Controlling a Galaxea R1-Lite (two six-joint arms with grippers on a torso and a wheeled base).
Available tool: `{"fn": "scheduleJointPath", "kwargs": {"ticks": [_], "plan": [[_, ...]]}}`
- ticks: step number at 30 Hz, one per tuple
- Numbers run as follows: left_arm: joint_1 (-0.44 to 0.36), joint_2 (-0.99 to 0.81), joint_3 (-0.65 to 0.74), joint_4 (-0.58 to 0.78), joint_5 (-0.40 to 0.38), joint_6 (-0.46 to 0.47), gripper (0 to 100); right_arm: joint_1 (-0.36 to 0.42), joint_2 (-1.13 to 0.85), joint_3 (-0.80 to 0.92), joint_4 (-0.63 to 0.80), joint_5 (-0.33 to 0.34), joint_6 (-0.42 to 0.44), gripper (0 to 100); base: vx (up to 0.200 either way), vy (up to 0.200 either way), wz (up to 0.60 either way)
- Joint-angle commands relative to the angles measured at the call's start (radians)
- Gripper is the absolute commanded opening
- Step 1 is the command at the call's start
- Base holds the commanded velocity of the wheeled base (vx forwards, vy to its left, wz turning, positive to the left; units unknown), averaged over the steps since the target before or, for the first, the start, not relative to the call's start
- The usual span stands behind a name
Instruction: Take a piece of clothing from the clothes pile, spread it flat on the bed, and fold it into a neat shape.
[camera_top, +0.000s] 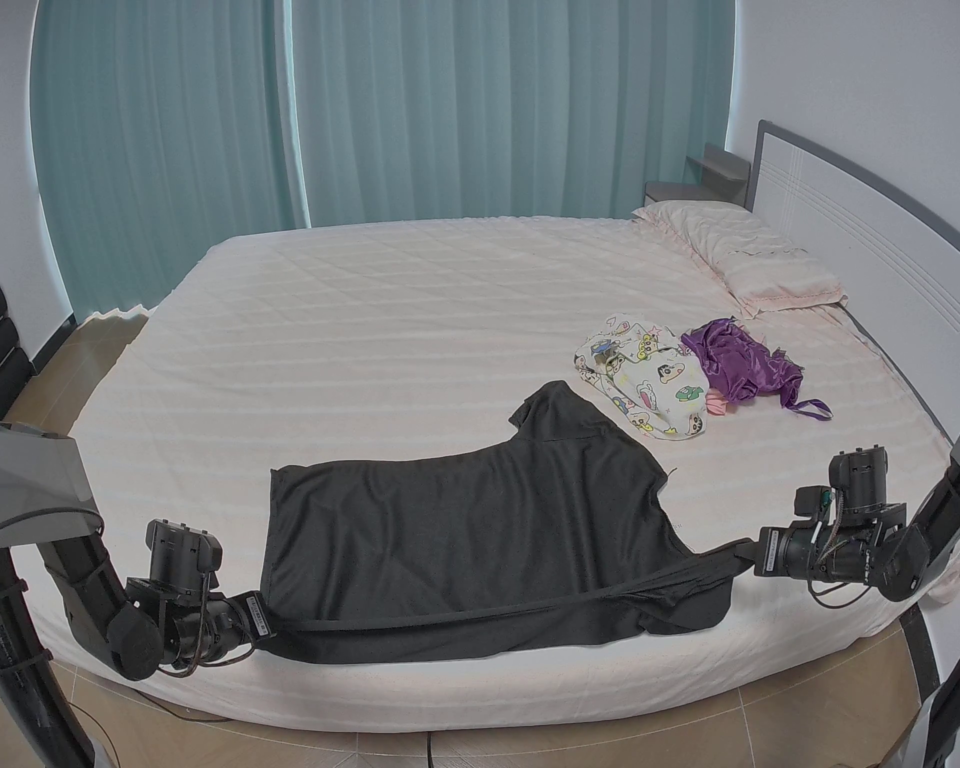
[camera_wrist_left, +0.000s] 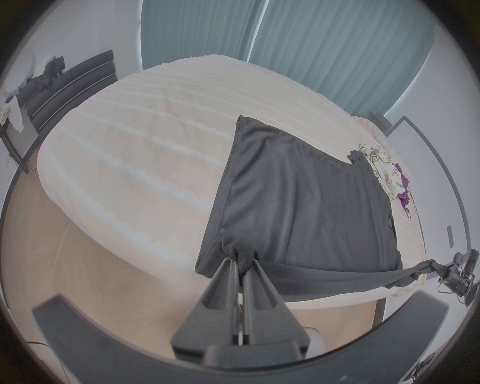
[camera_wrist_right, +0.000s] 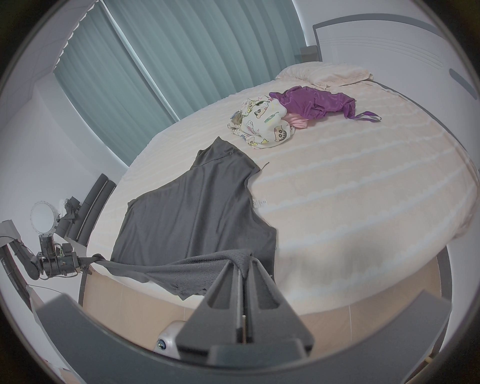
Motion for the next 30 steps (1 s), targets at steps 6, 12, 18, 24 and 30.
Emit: {"fn": "scheduleJointPath", "kwargs": {"ticks": [6,12,18,24,30], "plan": [[0.02,0.106,-0.1,-0.003,-0.006,-0.004,0,0.016,0.131,-0.097,-0.008,-0.002,0.002,0,0.0,0.0,0.0],[0.02,0.171,-0.19,-0.003,-0.005,-0.075,0,0.018,0.185,-0.15,-0.01,-0.007,0.05,0,0.0,0.0,0.0],[0.022,0.226,-0.238,-0.003,-0.003,-0.098,0,0.018,0.234,-0.201,-0.01,-0.039,0.094,0,0.0,0.0,0.0],[0.022,0.247,-0.249,-0.021,0.0,-0.107,0,0.018,0.262,-0.209,-0.017,-0.038,0.099,0,0.0,0.0,0.0],[0.027,0.272,-0.252,-0.092,-0.003,-0.142,100,0.019,0.317,-0.21,-0.066,-0.032,0.11,100,0.0,0.0,0.0]]}}
